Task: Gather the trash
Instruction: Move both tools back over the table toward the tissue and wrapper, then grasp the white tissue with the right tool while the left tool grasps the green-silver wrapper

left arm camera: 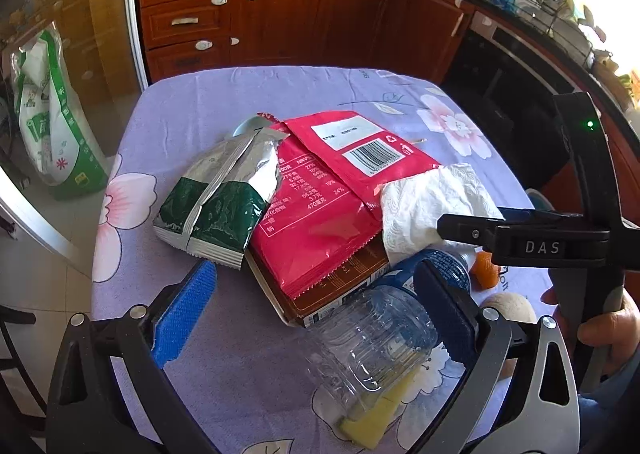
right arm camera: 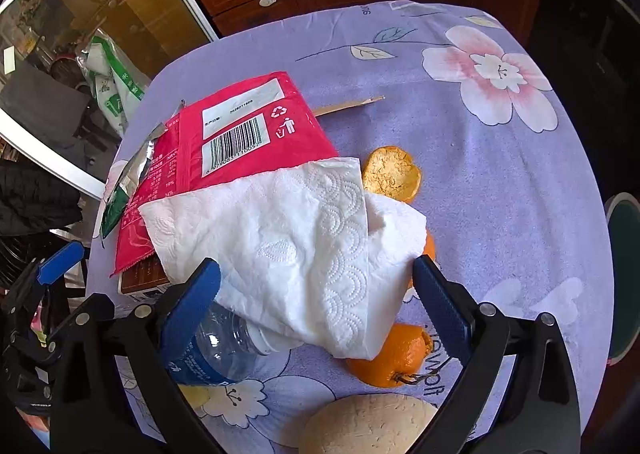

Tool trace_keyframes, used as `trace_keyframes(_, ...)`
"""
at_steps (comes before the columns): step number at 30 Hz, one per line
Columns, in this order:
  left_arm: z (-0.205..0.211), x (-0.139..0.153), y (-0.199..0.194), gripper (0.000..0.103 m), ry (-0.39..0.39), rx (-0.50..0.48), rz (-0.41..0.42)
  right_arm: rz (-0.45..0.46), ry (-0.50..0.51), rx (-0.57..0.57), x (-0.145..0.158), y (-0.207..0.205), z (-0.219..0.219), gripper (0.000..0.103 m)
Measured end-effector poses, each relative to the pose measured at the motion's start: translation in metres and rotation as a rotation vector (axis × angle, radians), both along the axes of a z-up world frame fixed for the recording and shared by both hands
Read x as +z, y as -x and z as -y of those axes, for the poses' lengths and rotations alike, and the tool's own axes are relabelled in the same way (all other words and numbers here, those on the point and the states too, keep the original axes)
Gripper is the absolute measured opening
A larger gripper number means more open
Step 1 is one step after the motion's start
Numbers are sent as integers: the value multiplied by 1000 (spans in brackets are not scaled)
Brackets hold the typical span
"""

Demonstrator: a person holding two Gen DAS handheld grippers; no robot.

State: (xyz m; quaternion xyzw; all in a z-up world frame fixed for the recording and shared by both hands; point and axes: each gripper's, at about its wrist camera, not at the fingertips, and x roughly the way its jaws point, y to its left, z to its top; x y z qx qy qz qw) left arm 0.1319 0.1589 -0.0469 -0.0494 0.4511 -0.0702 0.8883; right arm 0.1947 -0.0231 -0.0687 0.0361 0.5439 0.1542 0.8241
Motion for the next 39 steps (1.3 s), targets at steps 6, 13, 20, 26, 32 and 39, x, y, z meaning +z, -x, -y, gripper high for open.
trace_keyframes(6, 0, 0, 0, 99, 8, -6, 3, 37, 40, 31, 2, 3, -8, 92)
trace_keyframes(13, -4, -2, -1, 99, 16, -2, 1, 74, 98, 61, 5, 9, -17, 67)
trace_keyframes(20, -5, -2, 0, 99, 23, 5, 4, 87, 137, 74, 8, 12, -18, 30)
trace_keyframes(26, -7, 1, 5, 99, 13, 4, 12, 85, 116, 78, 10, 16, -16, 5)
trace_keyframes(32, -36, 12, -5, 99, -57, 32, 48, 164, 68, 31, 45, 19, 0, 4)
trace_keyframes(39, -72, -2, -36, 99, -82, 79, -8, 239, 39, -10, 75, 21, 10, 4)
